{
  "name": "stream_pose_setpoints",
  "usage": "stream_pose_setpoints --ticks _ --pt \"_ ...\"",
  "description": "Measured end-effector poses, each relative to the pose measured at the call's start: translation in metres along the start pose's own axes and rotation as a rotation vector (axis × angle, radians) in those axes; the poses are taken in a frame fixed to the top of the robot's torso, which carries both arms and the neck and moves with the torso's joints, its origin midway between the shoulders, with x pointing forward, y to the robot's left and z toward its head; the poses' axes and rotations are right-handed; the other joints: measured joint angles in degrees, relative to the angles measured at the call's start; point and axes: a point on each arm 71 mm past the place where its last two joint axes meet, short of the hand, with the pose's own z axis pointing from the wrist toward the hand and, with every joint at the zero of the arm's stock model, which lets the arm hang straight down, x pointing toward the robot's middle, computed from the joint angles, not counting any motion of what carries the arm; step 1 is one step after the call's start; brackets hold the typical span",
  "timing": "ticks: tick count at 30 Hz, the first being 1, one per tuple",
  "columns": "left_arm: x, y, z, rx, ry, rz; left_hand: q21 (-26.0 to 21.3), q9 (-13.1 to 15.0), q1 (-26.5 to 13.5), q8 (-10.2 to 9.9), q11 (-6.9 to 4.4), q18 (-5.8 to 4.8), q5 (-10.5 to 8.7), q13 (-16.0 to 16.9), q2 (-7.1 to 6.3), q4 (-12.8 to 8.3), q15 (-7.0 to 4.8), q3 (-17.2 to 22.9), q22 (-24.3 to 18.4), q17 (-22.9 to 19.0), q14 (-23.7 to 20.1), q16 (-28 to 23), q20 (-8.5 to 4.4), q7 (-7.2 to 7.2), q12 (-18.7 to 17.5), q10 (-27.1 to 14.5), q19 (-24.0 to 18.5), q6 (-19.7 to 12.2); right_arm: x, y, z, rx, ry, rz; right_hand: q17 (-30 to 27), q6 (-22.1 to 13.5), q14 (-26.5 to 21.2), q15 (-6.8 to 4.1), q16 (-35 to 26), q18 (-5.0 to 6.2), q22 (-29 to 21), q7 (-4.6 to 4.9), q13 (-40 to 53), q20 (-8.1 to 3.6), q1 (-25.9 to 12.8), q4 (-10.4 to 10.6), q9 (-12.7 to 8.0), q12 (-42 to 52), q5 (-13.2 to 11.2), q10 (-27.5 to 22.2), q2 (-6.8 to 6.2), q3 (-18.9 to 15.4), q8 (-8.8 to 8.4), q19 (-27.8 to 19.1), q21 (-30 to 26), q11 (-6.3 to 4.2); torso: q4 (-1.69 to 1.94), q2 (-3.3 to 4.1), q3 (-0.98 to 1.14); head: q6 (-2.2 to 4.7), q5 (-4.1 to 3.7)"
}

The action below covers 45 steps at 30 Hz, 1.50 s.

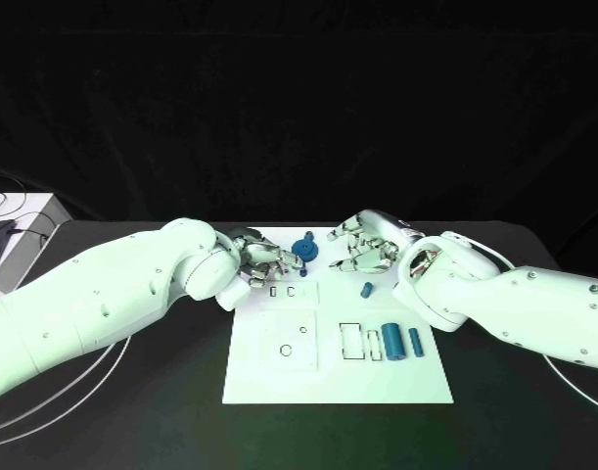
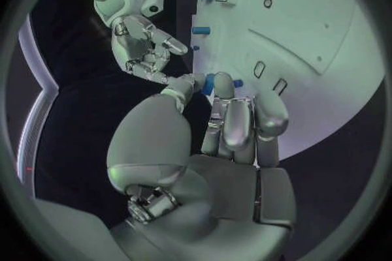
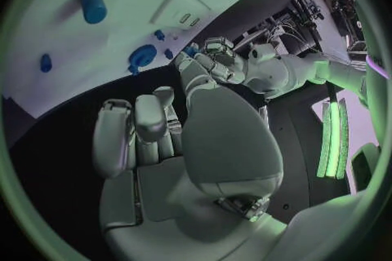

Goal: Assemble the parts on the task board

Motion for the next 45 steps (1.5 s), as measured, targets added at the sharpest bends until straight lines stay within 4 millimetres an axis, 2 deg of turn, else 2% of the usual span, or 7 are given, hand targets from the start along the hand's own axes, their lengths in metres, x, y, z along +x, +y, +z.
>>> stream_pose_setpoints --ticks 7,14,16,23,35,37,45 --pt "-0.002 0.010 0.004 -0.034 -0.003 0.054 -0.6 0.0 -0.5 0.2 0.43 -0.51 -0.30 0.5 0.85 0.5 -0.30 -1.5 -0.4 -1.7 0.1 -0.4 -1.35 0.16 1.1 0.8 0.3 0.5 -0.026 -0.027 -0.010 0.017 -0.070 0.112 0.2 0.5 0.0 0.00 -0.2 0.00 0.0 -0.11 -0.8 0.00 -1.0 -2.9 0.0 0.0 3.6 -0.3 1.60 -1.1 0.00 0.0 -0.6 -0.30 -0.20 -0.20 0.09 0.02 0.18" --pt "0.003 0.011 0.008 -0.060 -0.012 0.126 -0.7 0.0 -1.2 0.4 1.05 -1.41 -0.42 0.0 1.60 0.5 -0.49 -1.5 -0.3 -2.1 0.3 0.4 -2.27 0.09 1.3 1.4 0.8 0.6 -0.054 -0.044 -0.010 0.028 -0.154 0.184 1.0 0.7 0.0 0.00 -0.4 0.00 0.0 -0.11 -1.3 0.00 -1.6 -4.7 0.0 -0.5 4.5 -0.5 2.19 -1.6 0.00 0.0 -0.6 -0.51 -0.43 -0.57 0.32 -0.77 0.34" --pt "0.004 0.011 0.009 -0.067 -0.013 0.143 -1.0 0.0 -1.8 0.4 1.13 -2.26 -0.44 0.0 2.12 0.5 -0.49 -1.4 -0.1 -2.5 0.3 0.9 -2.49 0.18 1.3 1.5 1.0 0.7 -0.060 -0.047 -0.009 0.030 -0.172 0.196 1.0 0.7 0.0 0.00 -0.4 0.00 0.0 -0.11 -1.3 0.00 -1.3 -4.7 0.0 -0.5 4.7 -0.5 2.42 -1.6 0.00 0.0 -0.6 -0.51 -0.47 -0.70 0.37 -1.02 0.35" --pt "0.008 0.012 0.012 -0.094 -0.014 0.202 -1.0 0.0 -2.4 -0.3 1.12 -2.26 -0.57 0.9 2.73 0.4 -0.49 -1.3 0.4 -2.8 0.3 1.4 -2.49 0.12 1.3 1.5 1.0 0.8 -0.078 -0.056 -0.004 0.041 -0.225 0.226 1.3 0.7 0.0 0.00 -0.4 0.00 0.0 -0.17 -1.4 0.00 -1.3 -5.3 0.0 -0.5 5.3 -0.5 2.42 -1.5 0.00 0.0 -0.6 -0.51 -0.59 -0.94 0.51 -1.46 0.56" --pt "0.011 0.011 0.014 -0.116 -0.016 0.300 -1.0 0.0 -2.9 -1.9 1.36 -2.27 -1.00 1.8 3.25 0.5 -0.50 -2.3 1.4 -3.1 0.3 2.5 -2.48 -0.04 0.7 2.4 1.0 2.1 -0.091 -0.064 0.001 0.045 -0.263 0.243 1.7 0.8 0.0 0.00 -0.4 0.00 0.0 -0.20 -1.4 0.00 -1.3 -6.1 0.0 -0.5 6.3 -0.5 2.42 -1.4 -0.01 0.0 -0.6 -0.50 -0.64 -0.98 0.58 -2.21 0.95" --pt "0.011 0.010 0.013 -0.117 -0.017 0.315 -1.0 0.0 -3.0 -2.1 1.53 -3.10 -1.08 2.0 3.33 0.5 -0.50 -2.2 1.7 -3.3 0.3 2.9 -2.67 -0.05 0.2 2.6 1.2 2.1 -0.092 -0.065 0.002 0.045 -0.266 0.244 1.7 0.8 0.0 0.00 -0.4 0.00 0.0 -0.20 -1.4 0.00 -1.3 -6.1 0.0 -0.5 6.3 -0.5 2.42 -1.4 -0.01 0.0 -0.6 -0.50 -0.65 -0.98 0.58 -2.28 0.98" --pt "0.011 0.010 0.013 -0.121 -0.018 0.353 -1.0 0.0 -3.1 -2.3 1.63 -3.12 -1.11 2.3 3.48 0.4 -0.50 -2.1 1.9 -3.4 0.3 2.9 -2.68 -0.11 0.2 2.7 1.2 2.2 -0.094 -0.066 0.003 0.046 -0.270 0.247 1.8 0.9 0.0 0.00 -0.7 0.00 0.0 -0.25 -1.4 0.00 -1.3 -6.3 0.0 -0.5 6.3 -0.5 2.41 -1.7 -0.01 0.0 -0.6 -0.48 -0.69 -0.98 0.55 -2.71 1.00"
